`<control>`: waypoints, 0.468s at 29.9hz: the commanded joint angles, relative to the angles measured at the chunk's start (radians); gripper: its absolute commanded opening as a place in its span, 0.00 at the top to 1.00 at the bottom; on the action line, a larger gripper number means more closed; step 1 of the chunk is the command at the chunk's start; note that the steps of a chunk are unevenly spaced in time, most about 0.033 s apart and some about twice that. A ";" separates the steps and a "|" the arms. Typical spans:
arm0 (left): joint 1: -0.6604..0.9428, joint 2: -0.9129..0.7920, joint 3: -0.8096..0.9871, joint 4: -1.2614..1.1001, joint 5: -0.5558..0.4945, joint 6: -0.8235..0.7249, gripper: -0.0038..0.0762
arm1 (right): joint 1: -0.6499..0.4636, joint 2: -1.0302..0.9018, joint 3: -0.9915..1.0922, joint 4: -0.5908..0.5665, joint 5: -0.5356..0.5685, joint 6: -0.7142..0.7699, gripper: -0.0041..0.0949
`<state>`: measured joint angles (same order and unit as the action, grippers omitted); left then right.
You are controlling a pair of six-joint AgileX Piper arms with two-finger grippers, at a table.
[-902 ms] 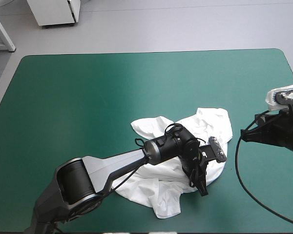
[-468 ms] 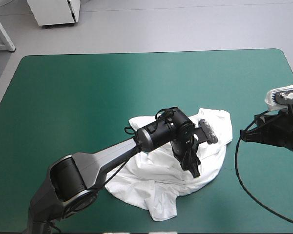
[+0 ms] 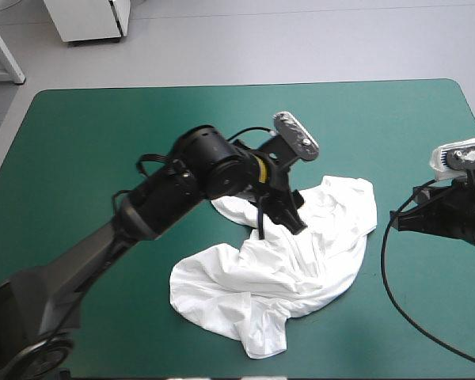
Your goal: Fold the cloth
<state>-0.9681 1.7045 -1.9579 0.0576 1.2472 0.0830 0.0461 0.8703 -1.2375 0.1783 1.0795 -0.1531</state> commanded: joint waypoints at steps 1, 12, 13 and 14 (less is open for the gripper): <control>0.068 -0.158 0.109 0.003 0.041 -0.033 0.42 | -0.007 -0.002 -0.022 0.007 -0.055 -0.007 0.98; 0.183 -0.395 0.567 0.023 0.041 -0.089 0.43 | -0.007 -0.002 -0.022 0.028 -0.051 0.003 0.98; 0.183 -0.402 0.619 0.023 0.041 -0.094 0.43 | -0.007 -0.002 -0.022 0.038 -0.045 0.003 0.98; 0.183 -0.405 0.669 0.023 0.041 -0.102 0.43 | -0.007 -0.002 -0.022 0.048 -0.040 0.003 0.98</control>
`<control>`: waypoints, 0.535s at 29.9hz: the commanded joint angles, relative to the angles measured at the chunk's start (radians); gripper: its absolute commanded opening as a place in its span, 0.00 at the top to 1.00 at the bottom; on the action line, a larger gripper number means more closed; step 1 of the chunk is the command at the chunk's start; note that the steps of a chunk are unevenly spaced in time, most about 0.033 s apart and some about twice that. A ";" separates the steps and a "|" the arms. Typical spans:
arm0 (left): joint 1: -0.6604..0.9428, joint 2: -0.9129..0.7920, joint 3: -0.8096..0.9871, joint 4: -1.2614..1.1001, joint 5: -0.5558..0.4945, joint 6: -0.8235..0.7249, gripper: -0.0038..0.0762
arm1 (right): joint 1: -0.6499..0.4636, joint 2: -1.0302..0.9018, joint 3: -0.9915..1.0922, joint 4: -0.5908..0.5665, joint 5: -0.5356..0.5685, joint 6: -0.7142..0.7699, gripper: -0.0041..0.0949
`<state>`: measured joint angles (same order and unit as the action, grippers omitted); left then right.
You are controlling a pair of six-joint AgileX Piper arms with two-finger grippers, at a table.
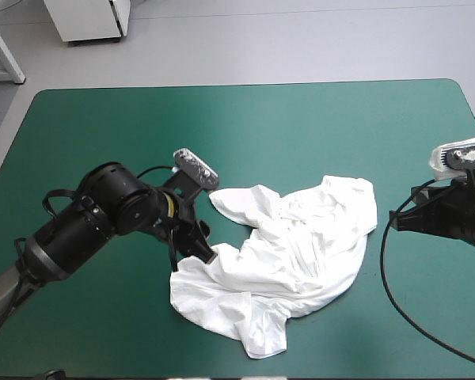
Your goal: Fold the cloth
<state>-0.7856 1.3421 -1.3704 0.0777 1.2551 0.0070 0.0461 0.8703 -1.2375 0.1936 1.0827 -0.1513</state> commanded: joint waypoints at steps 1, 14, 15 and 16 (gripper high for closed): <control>0.001 -0.044 0.129 0.007 0.033 -0.039 0.43 | -0.007 -0.002 -0.022 0.043 -0.039 0.002 0.98; 0.205 0.015 0.379 -0.013 -0.182 -0.075 0.43 | -0.007 0.077 -0.022 -0.011 0.034 0.090 0.98; 0.225 0.022 0.379 -0.039 -0.196 -0.045 0.43 | -0.007 0.098 -0.022 -0.011 0.035 0.097 0.98; 0.241 0.029 0.379 -0.062 -0.212 -0.021 0.43 | -0.007 0.115 -0.022 0.002 0.035 0.097 0.98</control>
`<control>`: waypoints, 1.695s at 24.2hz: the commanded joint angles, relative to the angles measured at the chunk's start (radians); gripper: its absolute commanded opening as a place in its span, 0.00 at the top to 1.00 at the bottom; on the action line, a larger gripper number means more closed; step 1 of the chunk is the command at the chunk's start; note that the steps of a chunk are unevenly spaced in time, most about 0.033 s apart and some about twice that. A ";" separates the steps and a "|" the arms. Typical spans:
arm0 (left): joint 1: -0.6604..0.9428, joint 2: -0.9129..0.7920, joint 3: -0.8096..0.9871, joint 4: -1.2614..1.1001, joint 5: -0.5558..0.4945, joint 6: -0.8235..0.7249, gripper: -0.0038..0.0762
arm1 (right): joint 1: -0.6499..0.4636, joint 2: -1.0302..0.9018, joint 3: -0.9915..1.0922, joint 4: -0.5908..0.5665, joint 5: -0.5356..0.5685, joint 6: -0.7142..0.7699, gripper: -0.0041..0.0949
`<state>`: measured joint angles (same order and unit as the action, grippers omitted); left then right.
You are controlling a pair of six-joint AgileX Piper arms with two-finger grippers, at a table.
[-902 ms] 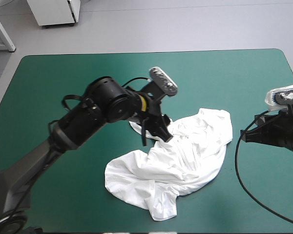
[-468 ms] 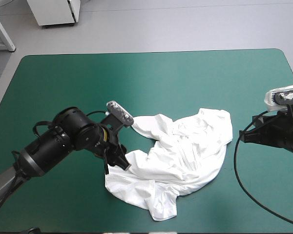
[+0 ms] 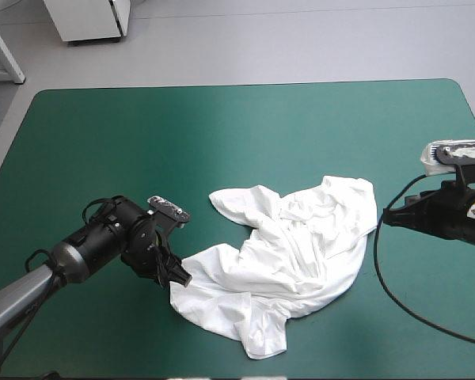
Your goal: Fold the cloth
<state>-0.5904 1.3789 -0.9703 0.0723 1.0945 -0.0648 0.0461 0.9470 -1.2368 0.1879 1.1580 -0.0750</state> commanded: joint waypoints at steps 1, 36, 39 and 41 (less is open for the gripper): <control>0.050 -0.001 -0.021 -0.072 -0.056 0.065 0.43 | -0.007 0.051 -0.023 0.022 -0.046 0.021 0.98; -0.015 0.221 -0.021 -0.188 -0.262 0.151 0.96 | -0.003 0.782 -0.362 -0.106 -0.049 0.099 0.40; -0.015 0.221 -0.021 -0.188 -0.266 0.151 0.96 | -0.003 0.835 -0.364 -0.105 -0.070 0.099 0.40; -0.015 0.221 -0.021 -0.188 -0.269 0.151 0.96 | -0.003 0.871 -0.368 -0.120 -0.076 0.099 0.40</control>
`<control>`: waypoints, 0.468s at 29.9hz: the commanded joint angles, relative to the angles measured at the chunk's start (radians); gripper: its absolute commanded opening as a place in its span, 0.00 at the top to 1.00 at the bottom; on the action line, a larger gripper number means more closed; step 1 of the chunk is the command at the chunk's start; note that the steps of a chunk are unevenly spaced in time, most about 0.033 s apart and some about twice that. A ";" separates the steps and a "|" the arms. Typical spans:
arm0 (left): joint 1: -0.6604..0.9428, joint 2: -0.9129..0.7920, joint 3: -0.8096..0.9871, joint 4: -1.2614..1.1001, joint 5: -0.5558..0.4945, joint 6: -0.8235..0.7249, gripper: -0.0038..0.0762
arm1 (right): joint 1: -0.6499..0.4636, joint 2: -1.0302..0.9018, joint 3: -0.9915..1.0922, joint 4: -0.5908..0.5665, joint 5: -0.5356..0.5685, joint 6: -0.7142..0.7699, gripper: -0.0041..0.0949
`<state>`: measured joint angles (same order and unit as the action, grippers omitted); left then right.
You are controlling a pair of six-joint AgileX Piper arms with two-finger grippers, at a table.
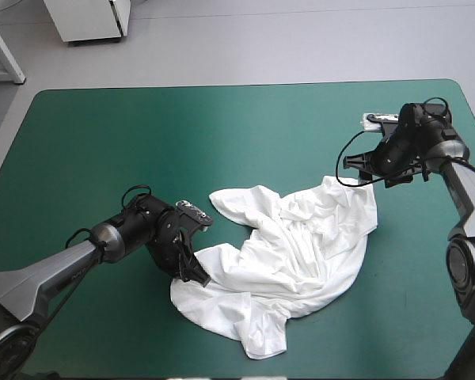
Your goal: Fold the cloth
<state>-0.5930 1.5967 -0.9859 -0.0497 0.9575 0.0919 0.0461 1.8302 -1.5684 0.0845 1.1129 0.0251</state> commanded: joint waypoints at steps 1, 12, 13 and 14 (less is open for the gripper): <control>-0.012 0.003 -0.005 -0.066 -0.132 -0.005 0.96 | -0.003 0.005 -0.038 -0.030 -0.031 -0.001 0.40; -0.012 0.003 -0.007 -0.066 -0.133 -0.005 0.96 | 0.023 0.126 -0.042 -0.034 -0.070 -0.001 0.51; -0.012 0.003 -0.007 -0.066 -0.133 -0.005 0.96 | 0.033 0.132 -0.042 -0.034 -0.070 -0.001 0.54; -0.012 0.003 -0.007 -0.066 -0.133 -0.005 0.96 | 0.048 0.141 -0.042 -0.037 -0.073 -0.001 0.57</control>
<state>-0.5930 1.5967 -0.9859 -0.0486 0.9566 0.0919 0.0627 1.9908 -1.5879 0.0483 1.0590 0.0277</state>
